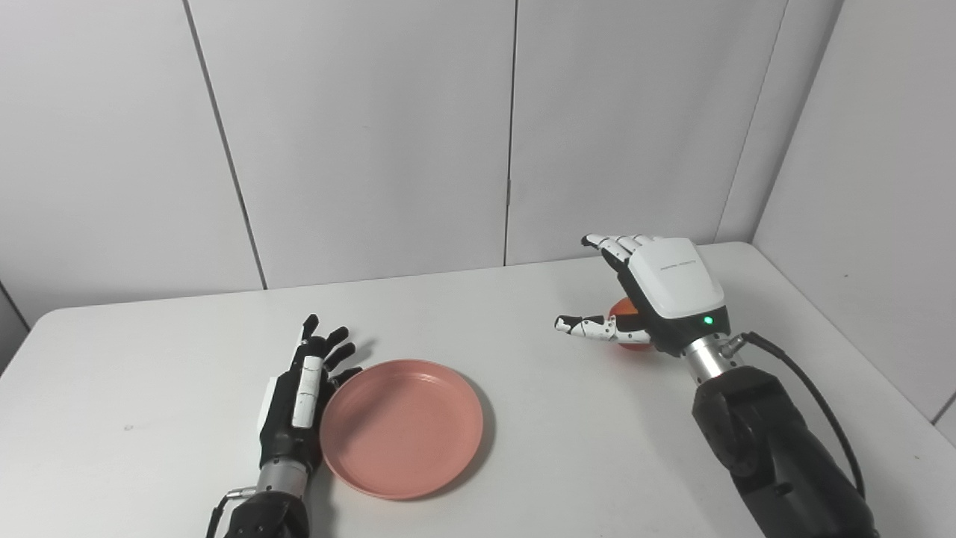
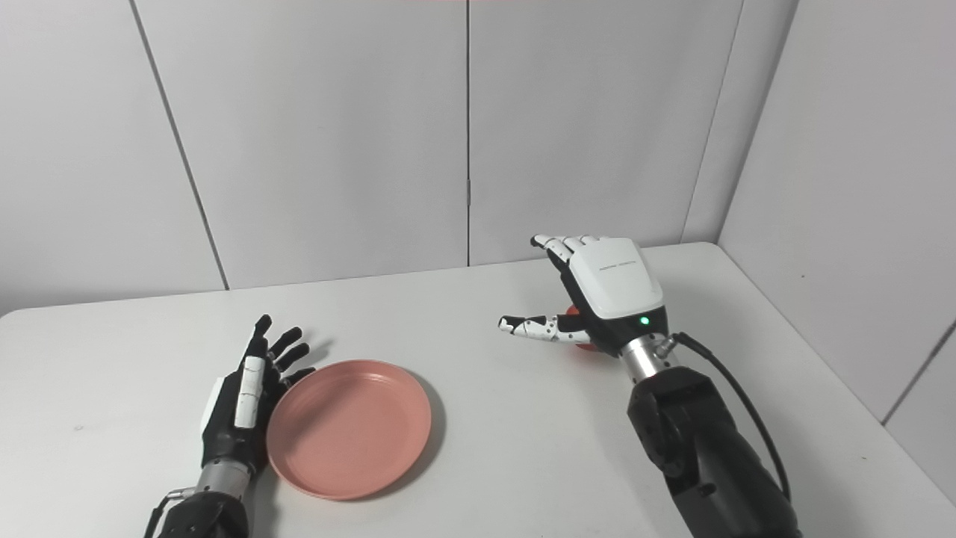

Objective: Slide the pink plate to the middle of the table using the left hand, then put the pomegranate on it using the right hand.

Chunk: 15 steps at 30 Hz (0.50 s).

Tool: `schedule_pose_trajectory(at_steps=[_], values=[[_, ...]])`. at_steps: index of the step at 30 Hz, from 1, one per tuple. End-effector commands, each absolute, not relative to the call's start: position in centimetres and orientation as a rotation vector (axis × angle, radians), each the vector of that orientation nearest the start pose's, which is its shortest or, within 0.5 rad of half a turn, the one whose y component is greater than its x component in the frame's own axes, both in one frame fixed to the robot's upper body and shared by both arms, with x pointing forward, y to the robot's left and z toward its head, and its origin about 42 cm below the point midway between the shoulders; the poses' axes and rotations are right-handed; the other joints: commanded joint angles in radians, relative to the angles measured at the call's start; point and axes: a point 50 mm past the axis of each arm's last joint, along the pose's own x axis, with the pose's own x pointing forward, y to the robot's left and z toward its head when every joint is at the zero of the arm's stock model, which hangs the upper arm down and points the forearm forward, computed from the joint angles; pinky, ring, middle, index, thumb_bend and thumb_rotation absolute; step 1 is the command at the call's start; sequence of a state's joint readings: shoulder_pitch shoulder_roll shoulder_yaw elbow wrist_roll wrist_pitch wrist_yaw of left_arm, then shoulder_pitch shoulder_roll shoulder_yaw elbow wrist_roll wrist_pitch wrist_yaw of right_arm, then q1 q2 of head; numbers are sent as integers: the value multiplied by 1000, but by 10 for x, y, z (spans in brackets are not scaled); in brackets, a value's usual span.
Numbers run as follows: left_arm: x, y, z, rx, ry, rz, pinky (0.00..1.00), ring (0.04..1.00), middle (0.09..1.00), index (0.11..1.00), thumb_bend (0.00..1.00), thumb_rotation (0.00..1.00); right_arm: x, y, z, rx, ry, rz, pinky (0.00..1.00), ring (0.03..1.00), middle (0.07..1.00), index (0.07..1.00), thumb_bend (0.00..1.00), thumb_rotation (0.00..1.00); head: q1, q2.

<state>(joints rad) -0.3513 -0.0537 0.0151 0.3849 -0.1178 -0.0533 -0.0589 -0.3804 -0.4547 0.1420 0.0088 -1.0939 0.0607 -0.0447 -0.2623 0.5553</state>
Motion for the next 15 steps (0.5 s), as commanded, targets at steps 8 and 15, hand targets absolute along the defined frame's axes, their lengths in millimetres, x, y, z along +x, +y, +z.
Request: schedule_pose_trajectory(at_steps=[8, 15], values=[[385, 154, 100, -191, 33, -177, 709, 844, 870, 1000, 901, 861, 421, -321, 237, -1563, -375, -199, 698, 741, 772, 781, 836, 922, 8, 3], [381, 152, 101, -188, 30, -179, 700, 841, 859, 1000, 871, 864, 430, -328, 232, -1520, -294, -145, 681, 747, 783, 780, 833, 885, 28, -1]])
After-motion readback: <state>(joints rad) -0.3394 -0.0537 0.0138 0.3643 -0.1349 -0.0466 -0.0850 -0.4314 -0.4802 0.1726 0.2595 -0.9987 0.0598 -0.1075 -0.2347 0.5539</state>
